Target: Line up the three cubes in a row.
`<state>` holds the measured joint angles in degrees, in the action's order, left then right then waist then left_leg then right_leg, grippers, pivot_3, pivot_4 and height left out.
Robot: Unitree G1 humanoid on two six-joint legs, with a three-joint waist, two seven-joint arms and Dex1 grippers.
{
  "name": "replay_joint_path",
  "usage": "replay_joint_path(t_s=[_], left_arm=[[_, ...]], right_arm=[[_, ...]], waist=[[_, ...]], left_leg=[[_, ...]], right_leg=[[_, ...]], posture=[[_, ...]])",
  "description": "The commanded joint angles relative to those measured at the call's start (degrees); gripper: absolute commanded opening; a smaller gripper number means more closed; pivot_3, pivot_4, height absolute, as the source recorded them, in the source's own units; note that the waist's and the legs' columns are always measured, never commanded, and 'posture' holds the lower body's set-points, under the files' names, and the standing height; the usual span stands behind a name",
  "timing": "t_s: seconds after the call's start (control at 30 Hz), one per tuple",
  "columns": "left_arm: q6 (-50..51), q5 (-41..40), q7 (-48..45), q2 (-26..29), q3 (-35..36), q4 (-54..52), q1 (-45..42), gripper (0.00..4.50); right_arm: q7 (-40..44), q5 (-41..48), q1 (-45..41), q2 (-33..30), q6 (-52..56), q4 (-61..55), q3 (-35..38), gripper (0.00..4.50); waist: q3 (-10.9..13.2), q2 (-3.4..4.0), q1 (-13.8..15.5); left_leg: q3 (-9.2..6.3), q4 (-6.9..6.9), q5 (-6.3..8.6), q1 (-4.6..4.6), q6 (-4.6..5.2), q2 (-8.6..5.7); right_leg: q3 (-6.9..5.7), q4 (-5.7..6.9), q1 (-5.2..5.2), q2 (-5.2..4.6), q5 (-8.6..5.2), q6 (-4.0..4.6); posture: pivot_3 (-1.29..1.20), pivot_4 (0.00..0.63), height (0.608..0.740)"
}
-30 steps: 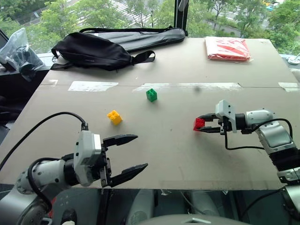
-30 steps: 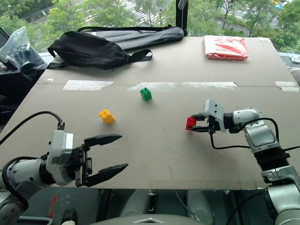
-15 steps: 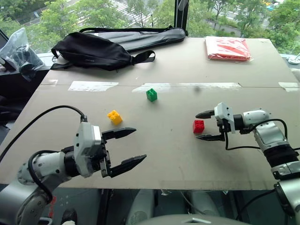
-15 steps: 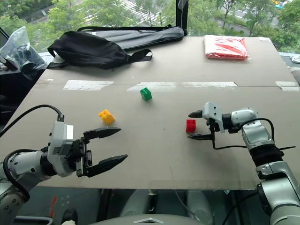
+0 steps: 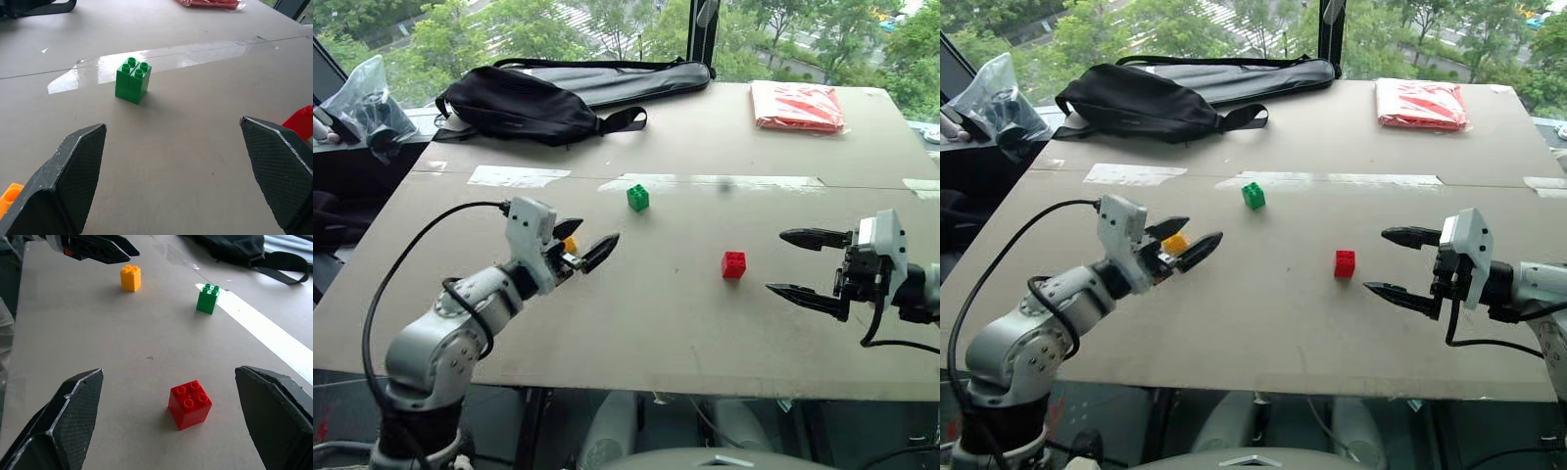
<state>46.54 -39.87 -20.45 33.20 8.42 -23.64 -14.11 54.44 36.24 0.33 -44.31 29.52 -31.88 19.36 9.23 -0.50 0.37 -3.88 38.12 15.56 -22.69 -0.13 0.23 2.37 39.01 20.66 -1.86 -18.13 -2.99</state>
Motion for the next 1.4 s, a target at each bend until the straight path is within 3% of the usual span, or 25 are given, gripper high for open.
replay_joint_path(t_s=[0.03, 0.2, 0.43, 0.6, 0.9, 0.93, 0.97, 1.13, 1.27, 1.4], left_arm=[[1.6, 4.5, -1.7, 0.5, -4.2, 11.2, -11.0, 4.50], [-4.1, 13.2, -12.1, 1.5, -12.8, 31.1, -25.6, 4.50], [-17.3, 23.3, -26.4, -1.2, -19.9, 54.9, -37.8, 4.50], [-25.8, 29.2, -30.6, -4.3, -21.2, 68.5, -43.3, 4.50], [-34.5, 34.7, -29.6, -8.2, -18.9, 82.0, -48.3, 4.50], [-35.4, 35.1, -30.0, -8.4, -18.7, 82.7, -48.4, 3.96], [-36.3, 35.6, -30.5, -8.5, -18.7, 83.2, -48.4, 3.77], [-38.4, 36.2, -34.0, -8.2, -18.0, 83.9, -48.0, 1.34], [-40.7, 35.3, -39.4, -6.7, -16.8, 80.5, -46.9, 1.24], [-37.8, 32.3, -50.1, -4.3, -18.0, 62.7, -40.8, 1.24]], right_arm=[[-9.8, 1.0, 3.8, 2.8, 2.7, -8.8, 4.2, 4.44], [-12.7, 1.7, 8.6, 2.9, 3.1, -13.1, 7.1, 4.44], [-12.5, 6.6, 9.3, 0.2, 3.8, -16.1, 10.4, 4.44], [-13.0, 6.2, 9.9, -1.0, 3.4, -15.6, 11.1, 4.44], [-15.3, 6.5, 11.2, -0.8, 3.6, -17.4, 12.4, 4.44], [-15.6, 6.5, 11.4, -0.8, 3.6, -17.5, 12.4, 4.50], [-15.7, 6.4, 11.6, -0.9, 3.5, -17.6, 12.4, 4.50], [-16.5, 6.2, 11.9, -0.9, 3.4, -17.9, 11.9, 4.50], [-16.7, 6.6, 12.0, -0.7, 3.3, -18.0, 11.5, 4.50], [-13.1, 6.4, 14.5, -0.8, 1.4, -17.8, 12.0, 4.50]], waist=[[0.0, -0.03, 0.1], [0.0, -0.05, 0.0], [0.0, -0.09, -1.0], [0.1, -0.24, -1.2], [0.2, -0.32, -1.1], [0.2, -0.32, -1.1], [0.2, -0.32, -1.1], [0.2, -0.33, -1.1], [0.2, -0.33, -1.2], [0.2, -0.32, -1.2]], left_leg=[[-0.02, 0.02, 0.00, -0.02, -0.01, -0.02], [0.00, 0.02, -0.14, -0.12, -0.24, -0.19], [0.08, 0.02, -0.13, -0.11, -0.22, -0.21], [0.08, 0.03, -0.02, -0.17, -0.03, -0.20], [0.03, 0.09, 0.00, -0.23, 0.00, -0.20], [0.03, 0.09, -0.01, -0.23, 0.00, -0.20], [0.02, 0.09, -0.01, -0.23, 0.00, -0.20], [0.03, 0.12, -0.01, -0.23, 0.00, -0.19], [0.03, 0.12, -0.01, -0.23, 0.00, -0.19], [0.03, 0.09, -0.14, -0.24, -0.23, -0.08]], right_leg=[[-0.03, 0.00, 0.00, 0.02, 0.00, 0.00], [-0.02, -0.10, 0.04, 0.02, -0.01, -0.02], [-0.01, -0.10, 0.05, 0.04, -0.02, -0.03], [-0.01, -0.10, 0.09, 0.05, -0.01, -0.03], [-0.03, -0.07, 0.11, 0.02, -0.01, -0.04], [-0.04, -0.07, 0.11, 0.02, -0.01, -0.04], [-0.03, -0.07, 0.11, 0.02, -0.01, -0.04], [-0.03, -0.03, 0.12, 0.03, -0.01, -0.04], [-0.04, -0.03, 0.12, 0.03, -0.01, -0.04], [-0.02, -0.04, 0.13, 0.02, -0.01, -0.04]], posture=[[0.00, 0.150, 0.740], [0.00, 0.150, 0.740], [0.00, 0.150, 0.740], [0.00, 0.150, 0.740], [0.00, 0.150, 0.740], [0.00, 0.150, 0.740], [0.00, 0.150, 0.740], [0.00, 0.150, 0.740], [0.00, 0.150, 0.740], [0.00, 0.150, 0.740]])
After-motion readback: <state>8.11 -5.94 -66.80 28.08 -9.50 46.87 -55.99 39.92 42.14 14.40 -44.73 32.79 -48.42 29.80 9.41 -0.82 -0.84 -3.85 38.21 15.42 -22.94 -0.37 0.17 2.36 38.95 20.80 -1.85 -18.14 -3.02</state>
